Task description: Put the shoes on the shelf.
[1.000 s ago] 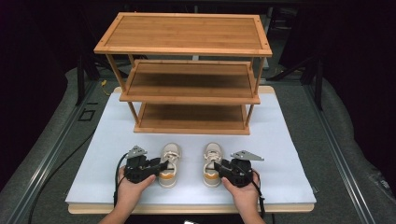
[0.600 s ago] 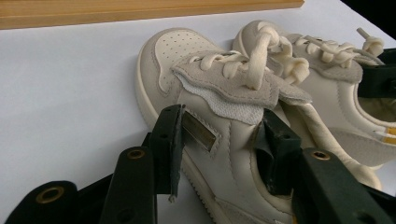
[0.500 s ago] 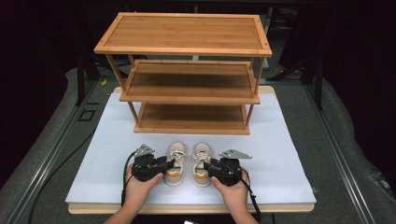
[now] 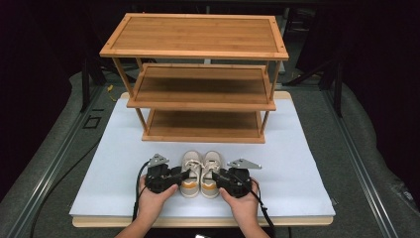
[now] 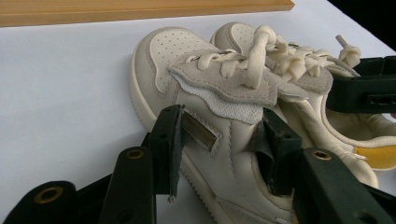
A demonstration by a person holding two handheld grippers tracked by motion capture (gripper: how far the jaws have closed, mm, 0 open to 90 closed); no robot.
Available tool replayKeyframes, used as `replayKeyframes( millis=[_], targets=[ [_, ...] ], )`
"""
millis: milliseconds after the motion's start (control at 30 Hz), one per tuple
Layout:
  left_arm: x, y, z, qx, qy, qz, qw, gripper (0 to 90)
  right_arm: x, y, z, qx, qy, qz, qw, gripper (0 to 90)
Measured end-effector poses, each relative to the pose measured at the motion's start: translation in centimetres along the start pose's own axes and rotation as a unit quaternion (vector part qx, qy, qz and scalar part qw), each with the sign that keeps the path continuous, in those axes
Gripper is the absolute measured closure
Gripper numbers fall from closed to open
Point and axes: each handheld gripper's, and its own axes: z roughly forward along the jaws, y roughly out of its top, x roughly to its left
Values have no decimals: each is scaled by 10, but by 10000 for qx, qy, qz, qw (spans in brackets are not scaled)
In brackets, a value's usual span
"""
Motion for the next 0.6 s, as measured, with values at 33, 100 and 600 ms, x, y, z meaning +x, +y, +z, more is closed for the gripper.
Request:
replayKeyframes(
  millis=[33,100,600],
  targets=[
    [-1,0,0,-3,16,-1,10000,557,0,0,0,-5,17,30,10000,612],
    [-2,-1,-1,-8,44,10,10000,556,2,-1,-1,26,66,45,10000,612],
    [1,5,5,-31,35,-39,10000,551,-1,3,3,-16,1,11,10000,610]
  ],
)
